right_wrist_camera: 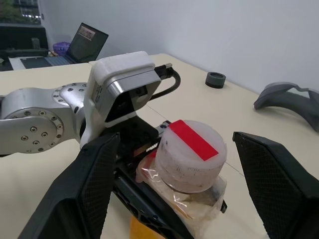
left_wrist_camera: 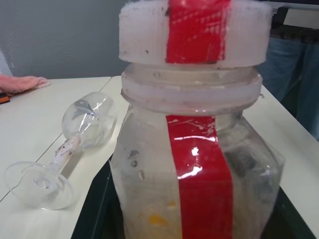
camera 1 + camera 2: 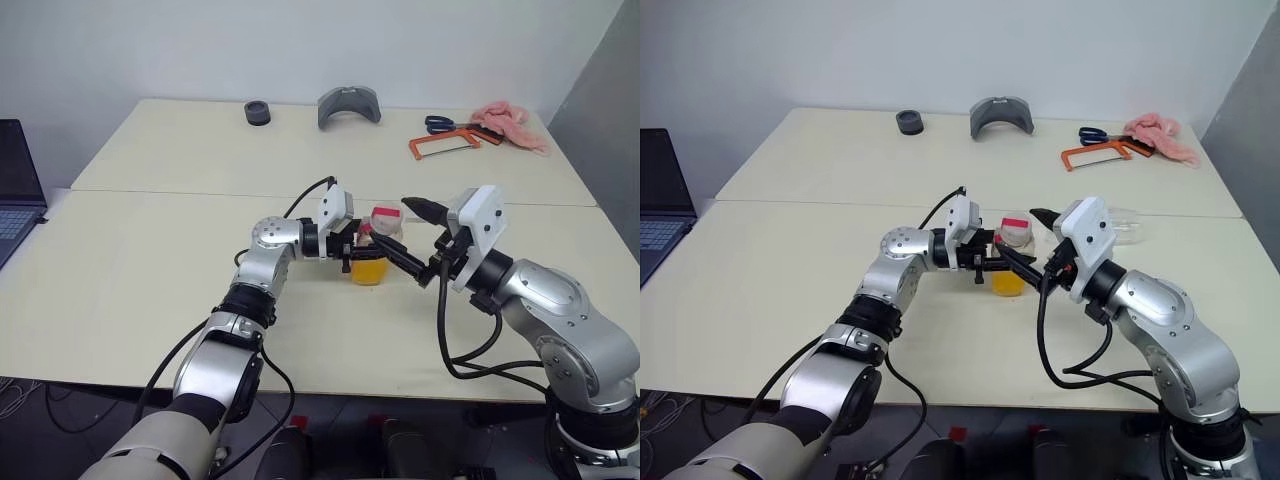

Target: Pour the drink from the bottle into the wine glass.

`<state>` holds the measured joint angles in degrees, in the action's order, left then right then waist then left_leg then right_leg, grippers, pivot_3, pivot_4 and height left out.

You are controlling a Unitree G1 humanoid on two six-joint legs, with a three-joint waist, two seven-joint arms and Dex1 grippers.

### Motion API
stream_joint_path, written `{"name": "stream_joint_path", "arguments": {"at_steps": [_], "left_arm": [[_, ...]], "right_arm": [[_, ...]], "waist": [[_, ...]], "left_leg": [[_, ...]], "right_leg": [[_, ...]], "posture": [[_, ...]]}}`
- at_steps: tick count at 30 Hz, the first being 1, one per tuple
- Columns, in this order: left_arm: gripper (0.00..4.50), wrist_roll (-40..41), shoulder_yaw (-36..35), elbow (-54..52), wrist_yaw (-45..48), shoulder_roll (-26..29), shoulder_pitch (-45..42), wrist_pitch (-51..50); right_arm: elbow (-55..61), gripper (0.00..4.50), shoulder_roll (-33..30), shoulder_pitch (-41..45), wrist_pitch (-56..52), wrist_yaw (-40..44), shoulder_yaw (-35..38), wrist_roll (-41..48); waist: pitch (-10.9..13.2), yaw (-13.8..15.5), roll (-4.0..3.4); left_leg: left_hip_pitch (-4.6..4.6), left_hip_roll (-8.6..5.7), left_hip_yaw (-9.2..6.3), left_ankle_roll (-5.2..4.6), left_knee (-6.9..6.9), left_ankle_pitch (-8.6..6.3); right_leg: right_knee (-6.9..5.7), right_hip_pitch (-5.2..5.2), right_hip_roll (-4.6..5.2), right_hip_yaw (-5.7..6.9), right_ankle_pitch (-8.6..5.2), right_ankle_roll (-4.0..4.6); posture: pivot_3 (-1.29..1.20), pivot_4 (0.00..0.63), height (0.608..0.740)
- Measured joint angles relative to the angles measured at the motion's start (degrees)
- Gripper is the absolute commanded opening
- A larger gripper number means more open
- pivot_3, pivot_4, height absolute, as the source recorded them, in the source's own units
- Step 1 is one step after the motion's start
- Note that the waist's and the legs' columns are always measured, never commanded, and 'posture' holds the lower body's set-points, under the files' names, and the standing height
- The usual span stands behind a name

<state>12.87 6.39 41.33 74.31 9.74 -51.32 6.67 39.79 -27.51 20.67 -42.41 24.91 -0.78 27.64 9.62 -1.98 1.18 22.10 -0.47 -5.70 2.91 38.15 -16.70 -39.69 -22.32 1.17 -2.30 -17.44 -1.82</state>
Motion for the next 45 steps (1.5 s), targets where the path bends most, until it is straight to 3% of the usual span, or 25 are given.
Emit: {"name": "stream_joint_path", "arguments": {"at_steps": [5, 9, 33, 40, 41, 45], "left_arm": [[1.65, 0.01, -0.01, 0.0, -0.01, -0.08, 0.0, 0.0], [1.65, 0.02, -0.02, 0.0, 0.0, -0.16, 0.0, 0.02], [1.65, 0.05, -0.02, 0.07, 0.1, -0.77, 0.0, 1.02], [1.65, 0.05, -0.02, 0.07, 0.07, -0.77, 0.0, 1.24], [1.65, 0.05, -0.02, 0.07, 0.08, -0.76, 0.0, 1.25], [1.65, 0.06, -0.02, 0.05, 0.08, -0.78, 0.01, 1.42]], "right_arm": [[0.45, 3.86, -0.21, 0.0, -0.16, -0.03, 0.16, 0.82], [0.49, 4.5, -0.01, 0.0, -0.79, -0.26, 1.52, 2.55], [-8.01, 4.5, 0.62, 5.69, -4.55, 0.09, 1.68, 5.23], [-8.38, 2.06, 0.75, 5.78, -4.42, 0.88, 1.19, 5.19], [-8.33, 1.84, 0.75, 5.78, -4.37, 0.98, 1.16, 5.15], [-7.47, 1.83, -0.06, 5.22, -2.78, 1.01, 0.04, 3.32]], "waist": [[0.0, 0.0, 0.0], [0.0, 0.0, 0.0], [0.0, 0.0, 0.0], [0.0, -0.01, 0.0], [0.0, -0.01, 0.0], [0.0, 0.0, 0.0]], "left_leg": [[0.0, 0.0, 0.0, 0.0, 0.0, 0.0], [0.0, 0.0, 0.0, 0.0, 0.0, 0.0], [0.0, 0.01, 0.01, 0.0, 0.0, 0.0], [0.0, 0.01, 0.01, 0.0, 0.0, 0.0], [0.0, 0.01, 0.0, 0.0, 0.0, 0.0], [0.0, 0.0, 0.0, 0.0, -0.01, 0.0]], "right_leg": [[0.0, 0.0, 0.0, 0.0, 0.0, 0.0], [0.0, 0.0, 0.0, 0.0, 0.0, 0.0], [0.0, 0.0, 0.0, 0.0, 0.0, 0.0], [0.0, 0.0, 0.0, 0.0, 0.0, 0.0], [0.0, 0.0, 0.0, 0.0, 0.0, 0.0], [0.01, 0.0, 0.0, 0.0, 0.0, 0.0]], "posture": [[0.0, 0.15, 0.74], [0.0, 0.15, 0.74], [0.0, 0.15, 0.74], [0.0, 0.15, 0.74], [0.0, 0.15, 0.74], [0.0, 0.15, 0.74]]}}
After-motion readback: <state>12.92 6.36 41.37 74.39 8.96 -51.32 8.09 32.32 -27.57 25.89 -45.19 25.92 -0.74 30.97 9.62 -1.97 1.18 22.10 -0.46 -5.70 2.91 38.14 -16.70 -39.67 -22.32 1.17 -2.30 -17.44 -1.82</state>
